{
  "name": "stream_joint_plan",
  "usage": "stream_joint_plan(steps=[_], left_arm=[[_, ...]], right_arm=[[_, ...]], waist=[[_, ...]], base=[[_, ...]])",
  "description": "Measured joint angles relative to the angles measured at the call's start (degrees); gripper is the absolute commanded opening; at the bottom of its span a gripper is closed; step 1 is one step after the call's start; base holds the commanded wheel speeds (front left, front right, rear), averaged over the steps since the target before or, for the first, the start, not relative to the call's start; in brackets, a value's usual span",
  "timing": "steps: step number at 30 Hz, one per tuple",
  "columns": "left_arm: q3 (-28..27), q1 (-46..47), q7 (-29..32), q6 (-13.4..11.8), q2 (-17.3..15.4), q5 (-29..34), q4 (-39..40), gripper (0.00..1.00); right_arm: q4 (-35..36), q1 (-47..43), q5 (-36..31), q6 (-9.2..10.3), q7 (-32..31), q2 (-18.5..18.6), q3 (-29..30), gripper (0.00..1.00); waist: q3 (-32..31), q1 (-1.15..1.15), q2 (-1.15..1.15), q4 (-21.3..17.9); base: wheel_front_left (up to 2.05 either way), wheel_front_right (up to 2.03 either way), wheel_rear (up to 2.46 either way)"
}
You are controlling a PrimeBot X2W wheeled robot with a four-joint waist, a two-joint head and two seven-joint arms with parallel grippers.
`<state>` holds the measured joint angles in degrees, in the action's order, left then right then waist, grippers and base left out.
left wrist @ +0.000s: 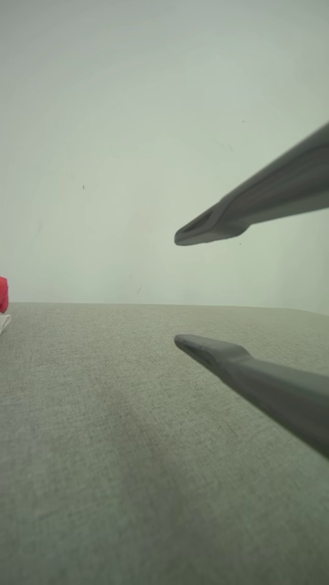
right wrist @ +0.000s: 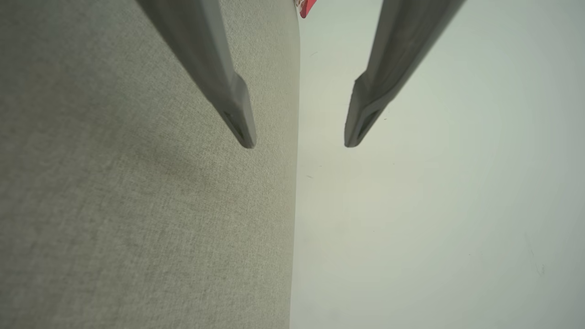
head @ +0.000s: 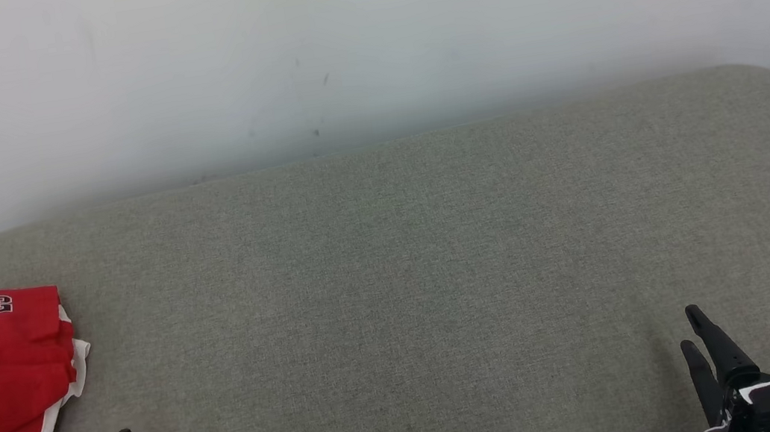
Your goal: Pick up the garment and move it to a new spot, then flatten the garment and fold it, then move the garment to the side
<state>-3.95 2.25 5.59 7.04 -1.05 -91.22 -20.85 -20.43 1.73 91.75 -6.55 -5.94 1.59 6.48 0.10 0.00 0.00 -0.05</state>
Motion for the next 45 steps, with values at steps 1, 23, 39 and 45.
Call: stream_joint_plan(steps=[1,23,39,45], left_arm=[[0.2,0.0,-0.2,0.0,0.0,0.0,0.0,1.0],[5.1,2.1,-4.7,-0.7,-1.4,7.7,-0.7,1.0],[10.9,4.6,-8.3,-4.5,-4.1,19.0,-2.2,1.0],[13.4,5.9,-9.6,-6.0,-5.4,23.7,-2.8,1.0]], right_arm=[[0.0,0.0,0.0,0.0,0.2,0.0,-0.2,1.0],[-0.3,2.6,-7.7,1.43,5.1,1.5,-5.0,1.0],[-1.1,5.7,-22.7,5.63,8.6,5.3,-10.8,1.0],[-1.5,6.0,-28.5,6.64,9.9,6.1,-12.9,1.0]], waist=[[0.0,0.0,0.0,0.0],[-0.1,0.0,0.0,-0.2],[-0.1,0.0,0.0,-0.5],[-0.1,0.0,0.0,-0.7]], base=[[0.0,0.0,0.0],[0.0,0.0,0.0],[0.0,0.0,0.0],[0.0,0.0,0.0]])
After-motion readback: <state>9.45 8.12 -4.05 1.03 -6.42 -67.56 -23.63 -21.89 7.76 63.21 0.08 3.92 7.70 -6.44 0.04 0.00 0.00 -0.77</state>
